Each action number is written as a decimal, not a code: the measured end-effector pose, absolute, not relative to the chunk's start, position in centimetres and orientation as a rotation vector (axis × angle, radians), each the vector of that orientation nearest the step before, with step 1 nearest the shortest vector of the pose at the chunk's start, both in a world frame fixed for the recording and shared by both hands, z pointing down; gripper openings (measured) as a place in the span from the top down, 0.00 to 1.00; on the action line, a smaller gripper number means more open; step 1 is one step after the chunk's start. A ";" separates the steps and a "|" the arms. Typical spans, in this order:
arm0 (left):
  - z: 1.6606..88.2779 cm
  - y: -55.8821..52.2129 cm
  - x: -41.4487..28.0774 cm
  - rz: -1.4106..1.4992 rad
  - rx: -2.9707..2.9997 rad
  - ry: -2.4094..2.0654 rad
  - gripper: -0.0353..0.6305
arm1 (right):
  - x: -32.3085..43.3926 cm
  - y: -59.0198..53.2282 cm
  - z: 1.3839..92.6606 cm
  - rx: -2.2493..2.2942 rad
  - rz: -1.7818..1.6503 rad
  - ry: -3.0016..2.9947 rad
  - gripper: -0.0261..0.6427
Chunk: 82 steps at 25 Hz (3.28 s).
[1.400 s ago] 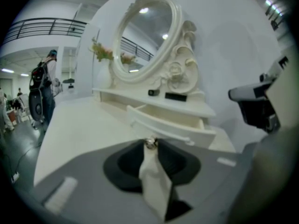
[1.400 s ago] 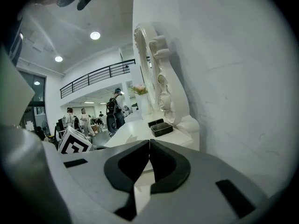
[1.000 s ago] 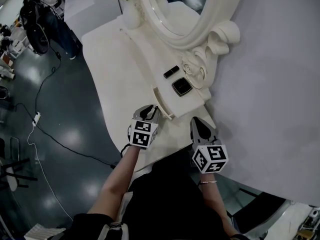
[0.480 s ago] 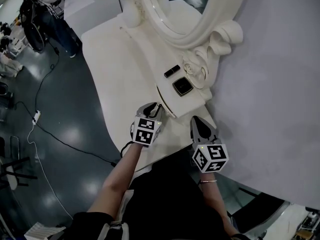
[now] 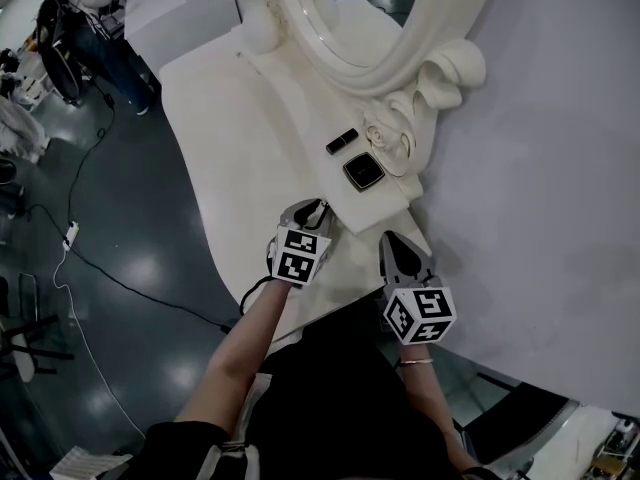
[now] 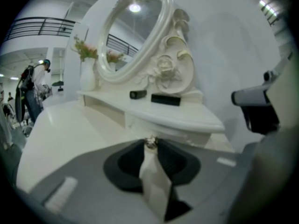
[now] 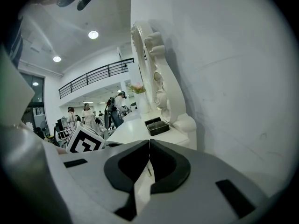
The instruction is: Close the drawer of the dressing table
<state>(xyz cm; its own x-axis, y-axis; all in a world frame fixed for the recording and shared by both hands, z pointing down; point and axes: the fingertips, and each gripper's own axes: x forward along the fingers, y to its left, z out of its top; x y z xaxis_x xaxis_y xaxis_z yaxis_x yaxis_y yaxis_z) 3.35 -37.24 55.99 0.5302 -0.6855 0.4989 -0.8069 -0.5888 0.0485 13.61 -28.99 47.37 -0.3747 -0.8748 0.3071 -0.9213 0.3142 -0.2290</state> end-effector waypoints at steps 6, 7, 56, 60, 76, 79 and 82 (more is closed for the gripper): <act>56.1 -37.4 3.7 0.642 2.503 -1.250 0.81 | 14.0 -28.8 47.3 1.691 0.554 -2.437 0.95; 56.1 -37.4 3.8 0.641 2.502 -1.250 0.81 | 14.0 -28.8 47.3 1.691 0.551 -2.438 0.95; 44.7 -28.3 -7.9 0.275 2.583 -1.449 0.94 | 6.8 -23.0 44.0 1.661 0.363 -2.499 0.95; 44.4 -27.8 -8.6 0.260 2.575 -1.464 0.94 | 6.6 -22.7 44.0 1.655 0.349 -2.492 0.96; 44.8 -27.1 -9.9 0.242 2.544 -1.482 0.94 | 5.8 -22.4 43.7 1.644 0.306 -2.471 0.96; 44.6 -27.3 -10.1 0.243 2.546 -1.482 0.94 | 5.7 -22.5 43.7 1.648 0.317 -2.469 0.96; 44.6 -27.4 -10.3 0.254 2.551 -1.477 0.94 | 5.7 -22.6 43.7 1.660 0.331 -2.472 0.96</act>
